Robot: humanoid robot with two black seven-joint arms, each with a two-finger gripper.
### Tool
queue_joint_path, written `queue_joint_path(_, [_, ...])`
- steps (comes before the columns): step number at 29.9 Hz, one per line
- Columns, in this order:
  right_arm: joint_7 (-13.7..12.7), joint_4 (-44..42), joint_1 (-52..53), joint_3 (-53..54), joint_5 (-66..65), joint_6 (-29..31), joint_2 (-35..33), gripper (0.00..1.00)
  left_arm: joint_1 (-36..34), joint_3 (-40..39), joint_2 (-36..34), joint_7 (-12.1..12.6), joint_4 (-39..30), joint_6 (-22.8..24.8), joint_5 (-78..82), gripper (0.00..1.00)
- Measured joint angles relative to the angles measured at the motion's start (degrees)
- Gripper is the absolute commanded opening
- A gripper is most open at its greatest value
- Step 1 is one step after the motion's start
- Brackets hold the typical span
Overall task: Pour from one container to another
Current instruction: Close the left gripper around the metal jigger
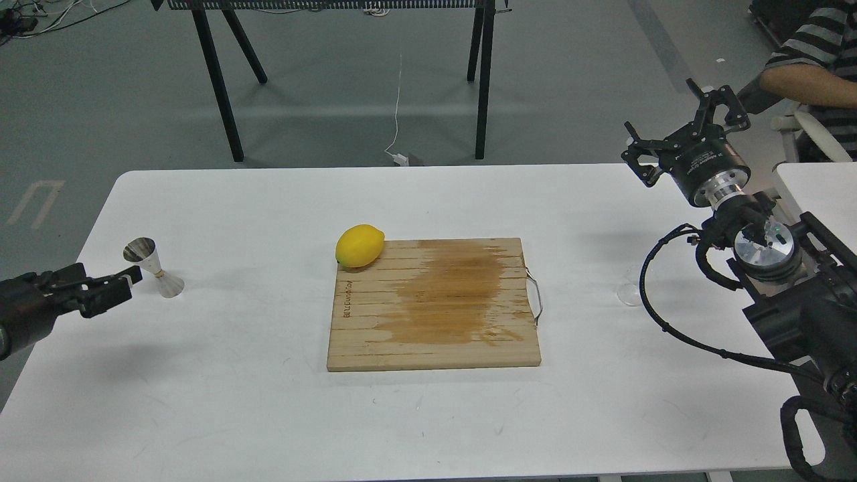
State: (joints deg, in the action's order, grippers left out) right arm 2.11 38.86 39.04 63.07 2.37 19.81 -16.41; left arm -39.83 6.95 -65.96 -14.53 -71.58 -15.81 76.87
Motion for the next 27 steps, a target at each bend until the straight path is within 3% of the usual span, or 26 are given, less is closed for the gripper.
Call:
queue_joint_path(6, [0.00,0.51,0.00,-0.43,-0.08,0.22,-0.10,0.99,2.70,-1.49,7.61,0.75,6.61,-2.86,-0.09,1.00])
queue_joint_path(14, [-0.13,0.85,0.00,-0.70,-0.01,0.69,-0.20,0.99,7.18,-9.75,16.16,0.38,14.35,-3.20,-0.13,0.98])
queue_joint_path(27, [-0.36,0.79,0.02,-0.92,-0.08,0.91,-0.35,0.99,8.24,-11.33,25.74,0.62,27.11,-4.28,-2.24,0.98])
